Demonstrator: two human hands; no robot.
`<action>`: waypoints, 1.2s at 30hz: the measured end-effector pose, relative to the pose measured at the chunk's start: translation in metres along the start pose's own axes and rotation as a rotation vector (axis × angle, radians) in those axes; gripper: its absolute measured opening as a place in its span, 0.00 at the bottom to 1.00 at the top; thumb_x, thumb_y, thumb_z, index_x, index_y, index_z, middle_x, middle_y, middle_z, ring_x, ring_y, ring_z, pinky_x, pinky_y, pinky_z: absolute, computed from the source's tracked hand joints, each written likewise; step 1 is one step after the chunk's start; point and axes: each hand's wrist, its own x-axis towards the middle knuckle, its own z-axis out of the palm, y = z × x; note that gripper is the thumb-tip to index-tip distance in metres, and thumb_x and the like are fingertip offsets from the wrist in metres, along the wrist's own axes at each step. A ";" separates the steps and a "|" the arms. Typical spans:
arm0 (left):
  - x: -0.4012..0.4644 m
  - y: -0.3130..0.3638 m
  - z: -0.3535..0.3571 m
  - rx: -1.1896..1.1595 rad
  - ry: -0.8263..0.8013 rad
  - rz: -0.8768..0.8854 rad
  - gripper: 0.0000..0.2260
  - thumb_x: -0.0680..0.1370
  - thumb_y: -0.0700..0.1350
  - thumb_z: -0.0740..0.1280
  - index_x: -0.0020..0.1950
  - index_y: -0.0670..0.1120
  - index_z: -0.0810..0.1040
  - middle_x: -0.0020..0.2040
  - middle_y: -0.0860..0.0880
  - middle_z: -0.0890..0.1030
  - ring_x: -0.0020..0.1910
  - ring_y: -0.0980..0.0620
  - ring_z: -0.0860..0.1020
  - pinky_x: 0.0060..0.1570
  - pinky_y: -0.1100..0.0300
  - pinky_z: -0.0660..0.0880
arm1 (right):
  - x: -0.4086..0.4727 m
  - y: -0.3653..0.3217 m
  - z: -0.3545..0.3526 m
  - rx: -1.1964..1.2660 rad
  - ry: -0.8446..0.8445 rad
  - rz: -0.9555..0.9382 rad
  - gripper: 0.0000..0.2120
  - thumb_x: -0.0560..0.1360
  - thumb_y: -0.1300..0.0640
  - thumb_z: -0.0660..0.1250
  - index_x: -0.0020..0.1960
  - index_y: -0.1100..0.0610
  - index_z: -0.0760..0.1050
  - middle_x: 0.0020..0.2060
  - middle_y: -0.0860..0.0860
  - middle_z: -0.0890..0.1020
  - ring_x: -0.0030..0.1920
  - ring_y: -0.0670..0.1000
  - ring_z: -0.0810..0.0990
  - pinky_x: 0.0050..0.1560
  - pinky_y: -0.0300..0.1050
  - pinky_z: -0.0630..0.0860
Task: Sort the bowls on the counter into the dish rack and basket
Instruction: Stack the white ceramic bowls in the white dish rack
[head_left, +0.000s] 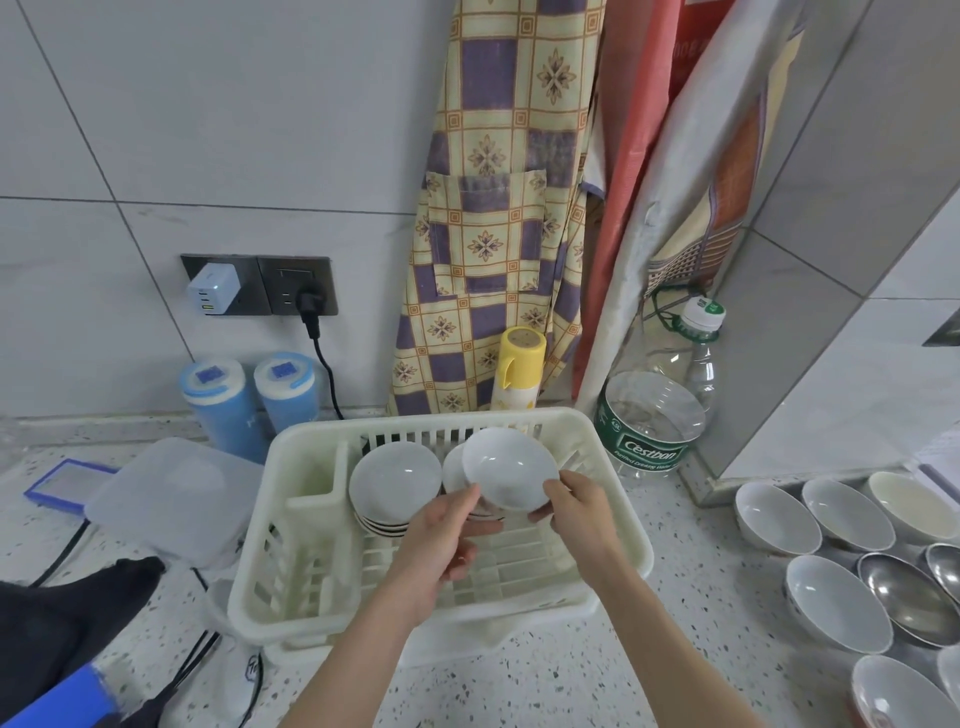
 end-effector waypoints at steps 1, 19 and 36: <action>0.000 -0.002 0.000 0.017 -0.014 -0.023 0.15 0.78 0.59 0.66 0.57 0.49 0.78 0.46 0.47 0.87 0.23 0.57 0.69 0.22 0.65 0.63 | 0.003 -0.001 0.000 -0.002 0.014 -0.004 0.10 0.76 0.61 0.59 0.47 0.55 0.79 0.27 0.53 0.83 0.23 0.38 0.73 0.34 0.42 0.67; 0.021 -0.014 0.004 0.005 0.157 -0.175 0.15 0.80 0.61 0.61 0.54 0.51 0.74 0.42 0.47 0.87 0.22 0.55 0.68 0.18 0.65 0.61 | 0.040 0.010 0.037 -0.464 0.046 0.037 0.17 0.78 0.53 0.54 0.42 0.62 0.76 0.38 0.55 0.83 0.41 0.57 0.79 0.43 0.49 0.75; 0.037 -0.035 0.003 -0.090 0.241 -0.104 0.14 0.80 0.58 0.65 0.54 0.48 0.76 0.40 0.45 0.87 0.21 0.55 0.67 0.19 0.66 0.61 | 0.043 0.019 0.041 -0.574 0.039 0.056 0.12 0.79 0.53 0.52 0.40 0.55 0.66 0.35 0.52 0.74 0.38 0.57 0.73 0.36 0.47 0.67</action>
